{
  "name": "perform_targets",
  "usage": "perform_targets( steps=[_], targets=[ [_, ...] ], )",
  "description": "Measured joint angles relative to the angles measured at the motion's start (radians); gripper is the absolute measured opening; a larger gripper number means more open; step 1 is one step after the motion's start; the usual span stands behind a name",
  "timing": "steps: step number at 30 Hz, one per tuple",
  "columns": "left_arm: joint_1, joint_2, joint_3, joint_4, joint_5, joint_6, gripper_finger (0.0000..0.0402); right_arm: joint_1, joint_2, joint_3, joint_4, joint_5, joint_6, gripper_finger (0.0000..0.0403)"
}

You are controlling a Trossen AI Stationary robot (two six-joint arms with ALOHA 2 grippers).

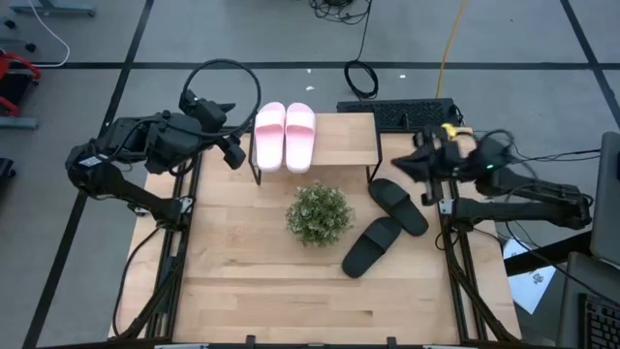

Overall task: Pick and place slides into the shelf
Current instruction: Put the top black slipper on the shelf

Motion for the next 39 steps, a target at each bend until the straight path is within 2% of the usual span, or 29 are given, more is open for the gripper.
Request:
perform_targets(
  steps=[3, 6, 9, 12, 16, 19, 22, 27, 34, 39],
  targets=[
    [0.000, 0.000, 0.000, 0.000, 0.000, 0.000, 0.0255, 0.000, 0.015, 0.146, -0.156, 0.058, -0.120, 0.0000],
    [0.000, 0.000, 0.000, 0.000, 0.001, 0.000, 0.0255, 0.000, 0.058, 0.324, -0.406, 0.141, -0.194, 0.0000],
    [0.000, 0.000, 0.000, -0.001, 0.020, 0.001, 0.0255, 0.000, 0.134, 0.500, -0.728, 0.238, -0.207, 0.0000],
    [0.000, 0.000, 0.000, -0.016, 0.032, 0.001, 0.0255, 0.000, 0.224, 0.633, -1.093, 0.330, -0.145, 0.0000],
    [0.000, 0.000, 0.000, -0.060, 0.032, -0.004, 0.0255, 0.003, 0.316, 0.665, -1.509, 0.359, -0.056, 0.0000],
    [0.000, 0.000, 0.000, -0.072, 0.032, -0.005, 0.0255, 0.026, 0.357, 0.610, -1.684, 0.360, -0.014, 0.0000],
    [0.000, 0.000, 0.000, -0.082, 0.031, -0.004, 0.0255, 0.061, 0.362, 0.514, -1.684, 0.360, -0.013, 0.0000],
    [0.000, 0.000, 0.000, -0.085, 0.027, -0.004, 0.0255, 0.126, 0.350, 0.331, -1.574, 0.360, -0.042, 0.0000],
    [0.000, 0.000, 0.000, -0.086, 0.027, -0.001, 0.0255, 0.137, 0.340, 0.114, -1.461, 0.367, -0.061, 0.0000],
    [0.000, 0.000, 0.000, -0.086, 0.023, 0.002, 0.0255, 0.137, 0.340, 0.066, -1.421, 0.473, -0.043, 0.0000]
  ],
)
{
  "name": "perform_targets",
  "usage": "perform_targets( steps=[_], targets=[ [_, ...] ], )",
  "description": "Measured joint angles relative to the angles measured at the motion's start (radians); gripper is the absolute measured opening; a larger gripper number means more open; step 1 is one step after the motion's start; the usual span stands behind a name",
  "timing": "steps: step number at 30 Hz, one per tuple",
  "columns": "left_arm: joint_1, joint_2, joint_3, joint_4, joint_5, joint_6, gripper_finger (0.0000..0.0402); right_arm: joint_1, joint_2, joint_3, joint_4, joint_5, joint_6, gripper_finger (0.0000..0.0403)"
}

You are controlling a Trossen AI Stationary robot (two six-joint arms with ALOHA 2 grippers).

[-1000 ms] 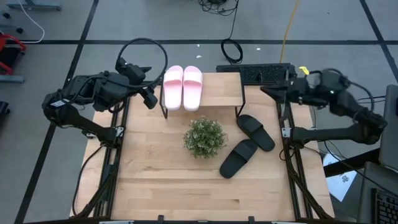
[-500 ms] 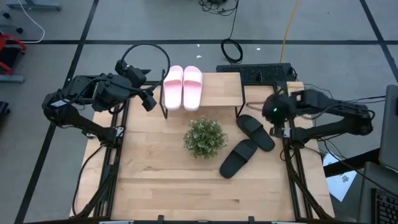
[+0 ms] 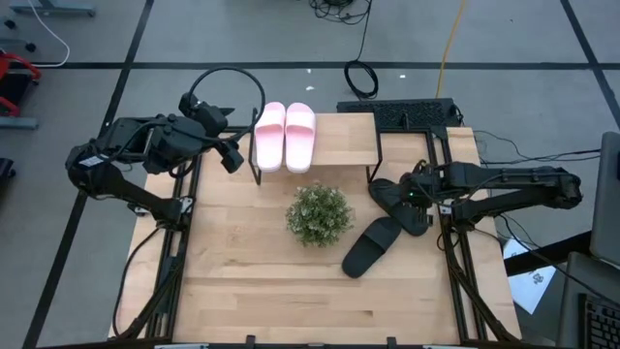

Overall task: Pick and place slides into the shelf
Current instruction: Put the top black slipper on the shelf

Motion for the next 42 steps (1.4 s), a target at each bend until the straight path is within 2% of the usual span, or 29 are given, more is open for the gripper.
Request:
perform_targets(
  steps=[4, 11, 21, 36, 42],
  targets=[
    [0.000, 0.000, 0.000, 0.000, 0.000, 0.000, 0.0255, -0.001, -0.002, 0.003, 0.021, 0.094, 0.014, 0.0000],
    [0.000, 0.000, 0.000, 0.000, 0.000, -0.009, 0.0255, 0.000, -0.002, 0.005, 0.096, 0.094, -0.013, 0.0000],
    [0.000, 0.000, 0.000, 0.000, 0.001, -0.012, 0.0255, 0.000, -0.002, 0.005, 0.134, -0.114, -0.123, 0.0000],
    [0.000, 0.000, 0.000, 0.000, 0.001, -0.013, 0.0255, 0.000, -0.002, 0.005, 0.137, -0.112, -0.165, 0.0001],
    [0.000, 0.000, 0.000, 0.000, 0.001, -0.013, 0.0255, 0.000, -0.002, 0.005, 0.137, -0.112, -0.200, 0.0037]
  ],
)
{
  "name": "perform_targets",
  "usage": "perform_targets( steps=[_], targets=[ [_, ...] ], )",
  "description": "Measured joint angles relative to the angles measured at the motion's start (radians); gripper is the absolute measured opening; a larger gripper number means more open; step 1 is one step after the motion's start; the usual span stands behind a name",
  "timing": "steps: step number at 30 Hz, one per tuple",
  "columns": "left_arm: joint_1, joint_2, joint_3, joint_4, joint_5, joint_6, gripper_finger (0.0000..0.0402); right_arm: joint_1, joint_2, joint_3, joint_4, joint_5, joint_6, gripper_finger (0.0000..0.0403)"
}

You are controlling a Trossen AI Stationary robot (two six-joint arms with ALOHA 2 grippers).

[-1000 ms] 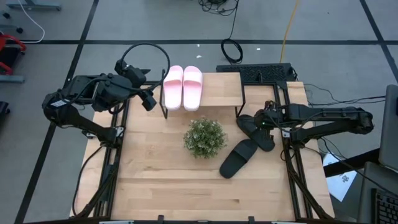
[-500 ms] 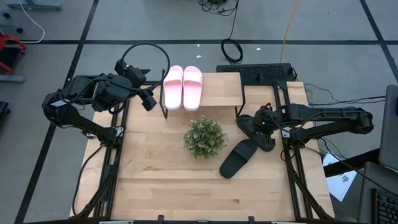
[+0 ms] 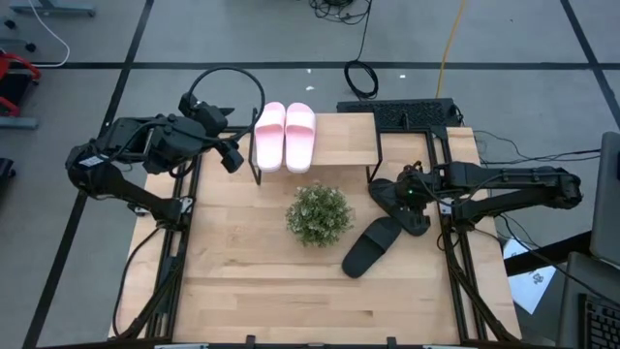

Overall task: Pick and place slides into the shelf
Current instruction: Put the top black slipper on the shelf

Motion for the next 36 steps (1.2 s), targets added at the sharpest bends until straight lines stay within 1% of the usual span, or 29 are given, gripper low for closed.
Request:
perform_targets(
  steps=[8, 13, 15, 18, 20, 32, 36],
  targets=[
    [0.000, 0.000, 0.000, 0.000, 0.000, 0.002, 0.0255, 0.000, 0.017, -0.007, 0.004, 0.005, -0.007, 0.0129],
    [0.000, 0.000, 0.000, 0.000, 0.000, 0.002, 0.0255, 0.000, 0.032, -0.071, 0.000, 0.005, -0.022, 0.0159],
    [0.000, 0.000, 0.000, 0.000, 0.000, 0.002, 0.0255, 0.000, 0.038, -0.079, 0.007, 0.009, -0.037, 0.0161],
    [0.000, 0.000, 0.000, 0.000, 0.000, 0.002, 0.0255, 0.000, 0.040, -0.092, 0.025, 0.080, -0.039, 0.0159],
    [0.000, 0.000, 0.000, 0.000, 0.000, 0.002, 0.0255, 0.000, 0.040, -0.095, 0.035, 0.109, -0.040, 0.0156],
    [0.000, 0.000, 0.000, 0.000, 0.000, 0.000, 0.0255, 0.000, 0.040, -0.146, 0.103, 0.107, -0.093, 0.0159],
    [0.000, 0.000, 0.000, 0.000, -0.001, 0.000, 0.0255, 0.000, 0.040, -0.176, 0.153, 0.114, -0.122, 0.0159]
  ],
)
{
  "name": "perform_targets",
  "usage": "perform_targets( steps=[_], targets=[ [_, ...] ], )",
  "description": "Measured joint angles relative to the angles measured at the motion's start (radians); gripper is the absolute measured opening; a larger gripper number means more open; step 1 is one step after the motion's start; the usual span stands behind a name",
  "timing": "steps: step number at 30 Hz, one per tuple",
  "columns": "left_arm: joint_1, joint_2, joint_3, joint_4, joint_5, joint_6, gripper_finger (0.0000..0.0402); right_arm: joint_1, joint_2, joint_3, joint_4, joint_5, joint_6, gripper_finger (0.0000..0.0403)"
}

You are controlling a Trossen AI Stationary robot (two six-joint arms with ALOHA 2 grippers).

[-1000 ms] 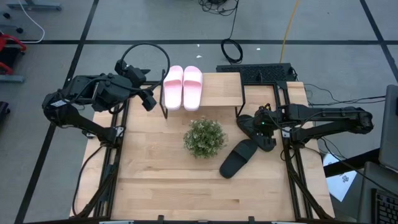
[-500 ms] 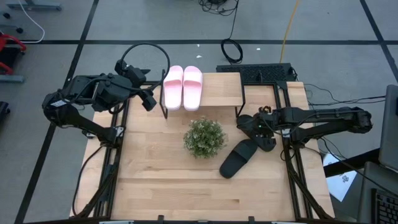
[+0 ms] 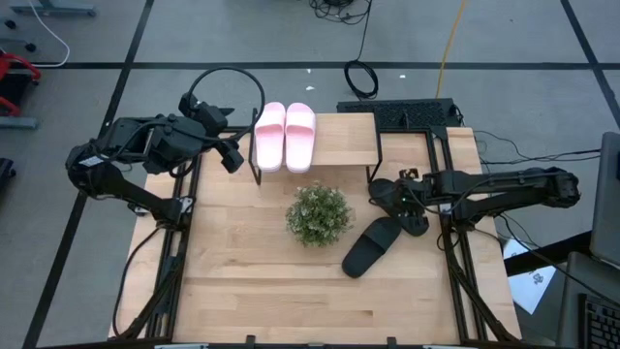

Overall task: Pick and place slides into the shelf
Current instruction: Put the top black slipper on the shelf

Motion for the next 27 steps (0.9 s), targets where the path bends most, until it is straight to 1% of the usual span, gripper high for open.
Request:
perform_targets(
  steps=[7, 9, 12, 25, 27],
  targets=[
    [0.000, 0.000, 0.000, 0.000, 0.000, 0.000, 0.0255, 0.000, 0.000, -0.053, 0.083, 0.144, -0.004, 0.0159],
    [0.000, 0.000, 0.000, 0.000, 0.000, 0.000, 0.0255, 0.000, 0.000, -0.062, 0.083, 0.156, -0.004, 0.0153],
    [0.000, 0.000, 0.000, 0.000, 0.000, 0.000, 0.0255, 0.000, 0.000, -0.073, 0.083, 0.171, 0.000, 0.0132],
    [0.000, 0.000, 0.000, 0.000, 0.000, 0.002, 0.0255, 0.000, 0.000, -0.075, 0.086, 0.172, 0.010, 0.0013],
    [0.000, 0.000, 0.000, 0.000, -0.001, 0.001, 0.0255, 0.000, 0.000, -0.075, 0.085, 0.172, 0.011, 0.0006]
  ],
)
